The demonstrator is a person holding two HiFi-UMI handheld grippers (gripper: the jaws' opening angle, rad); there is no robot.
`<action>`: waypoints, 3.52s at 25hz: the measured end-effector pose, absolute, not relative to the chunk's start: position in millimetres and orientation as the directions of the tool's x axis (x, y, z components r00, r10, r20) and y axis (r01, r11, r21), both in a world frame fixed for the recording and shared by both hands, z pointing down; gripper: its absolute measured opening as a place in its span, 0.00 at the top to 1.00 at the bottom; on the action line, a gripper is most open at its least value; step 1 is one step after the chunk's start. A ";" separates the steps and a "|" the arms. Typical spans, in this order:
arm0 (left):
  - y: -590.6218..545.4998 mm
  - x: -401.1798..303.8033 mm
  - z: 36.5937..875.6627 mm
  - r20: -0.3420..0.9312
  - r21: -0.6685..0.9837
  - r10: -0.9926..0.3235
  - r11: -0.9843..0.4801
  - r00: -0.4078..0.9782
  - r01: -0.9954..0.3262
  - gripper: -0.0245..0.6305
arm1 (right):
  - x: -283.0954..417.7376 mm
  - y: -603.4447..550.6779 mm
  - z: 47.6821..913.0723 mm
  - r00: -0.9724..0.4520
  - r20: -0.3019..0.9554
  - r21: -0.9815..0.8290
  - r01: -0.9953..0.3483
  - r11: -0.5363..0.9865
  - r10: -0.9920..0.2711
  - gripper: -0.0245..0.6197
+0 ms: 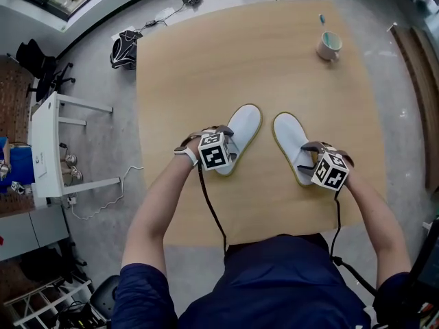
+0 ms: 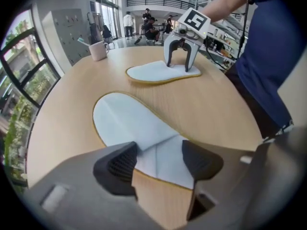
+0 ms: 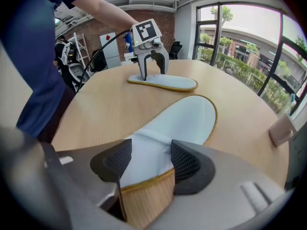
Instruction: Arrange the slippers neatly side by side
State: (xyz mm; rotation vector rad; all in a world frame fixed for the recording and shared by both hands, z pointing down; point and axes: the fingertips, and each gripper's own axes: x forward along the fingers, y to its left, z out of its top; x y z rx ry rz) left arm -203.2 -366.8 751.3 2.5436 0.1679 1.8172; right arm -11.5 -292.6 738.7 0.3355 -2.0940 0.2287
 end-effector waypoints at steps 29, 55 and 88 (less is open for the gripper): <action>-260.8 -163.6 754.2 0.887 0.075 -0.218 -0.804 0.408 -0.591 0.50 | -60.3 -261.9 742.8 -0.498 0.812 -0.024 -0.549 0.835 -0.304 0.55; -262.6 -149.5 759.7 0.900 0.052 -0.232 -0.783 0.369 -0.620 0.50 | -71.2 -257.7 745.9 -0.466 0.812 -0.030 -0.635 0.772 -0.352 0.55; -258.1 -144.3 758.4 0.917 0.049 -0.178 -0.839 0.357 -0.542 0.50 | -77.2 -252.4 747.1 -0.414 0.856 -0.024 -0.629 0.777 -0.309 0.55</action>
